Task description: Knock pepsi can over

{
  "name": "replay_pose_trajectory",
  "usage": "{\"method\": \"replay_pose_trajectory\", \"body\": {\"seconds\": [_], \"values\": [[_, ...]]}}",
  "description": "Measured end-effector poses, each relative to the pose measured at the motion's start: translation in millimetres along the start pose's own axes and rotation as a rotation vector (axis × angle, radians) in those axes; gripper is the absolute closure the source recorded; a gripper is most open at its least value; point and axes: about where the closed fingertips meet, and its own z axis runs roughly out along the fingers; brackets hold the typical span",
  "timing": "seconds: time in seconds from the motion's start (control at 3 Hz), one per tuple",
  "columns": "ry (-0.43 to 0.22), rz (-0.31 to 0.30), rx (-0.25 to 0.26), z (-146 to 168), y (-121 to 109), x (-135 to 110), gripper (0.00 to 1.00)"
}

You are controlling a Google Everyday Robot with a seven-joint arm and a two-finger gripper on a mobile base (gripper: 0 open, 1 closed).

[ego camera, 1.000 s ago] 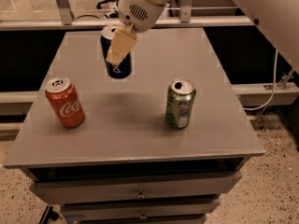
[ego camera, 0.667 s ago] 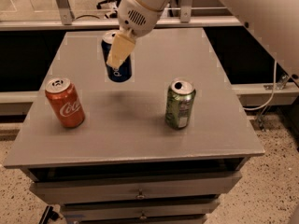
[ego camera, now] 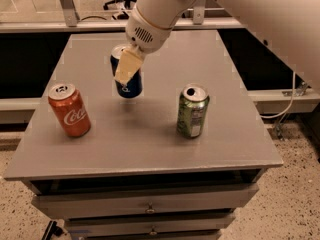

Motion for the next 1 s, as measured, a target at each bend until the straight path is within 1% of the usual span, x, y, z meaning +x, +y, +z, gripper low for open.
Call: {"method": "replay_pose_trajectory", "body": {"seconds": [0.33,0.67,1.0], "values": [[0.002,0.015,0.006,7.6,10.6,1.7,1.00],[-0.013,0.008,0.004,17.7,40.7,4.6,1.00],[-0.015,0.008,-0.001,18.7,42.5,4.7,1.00]]}}
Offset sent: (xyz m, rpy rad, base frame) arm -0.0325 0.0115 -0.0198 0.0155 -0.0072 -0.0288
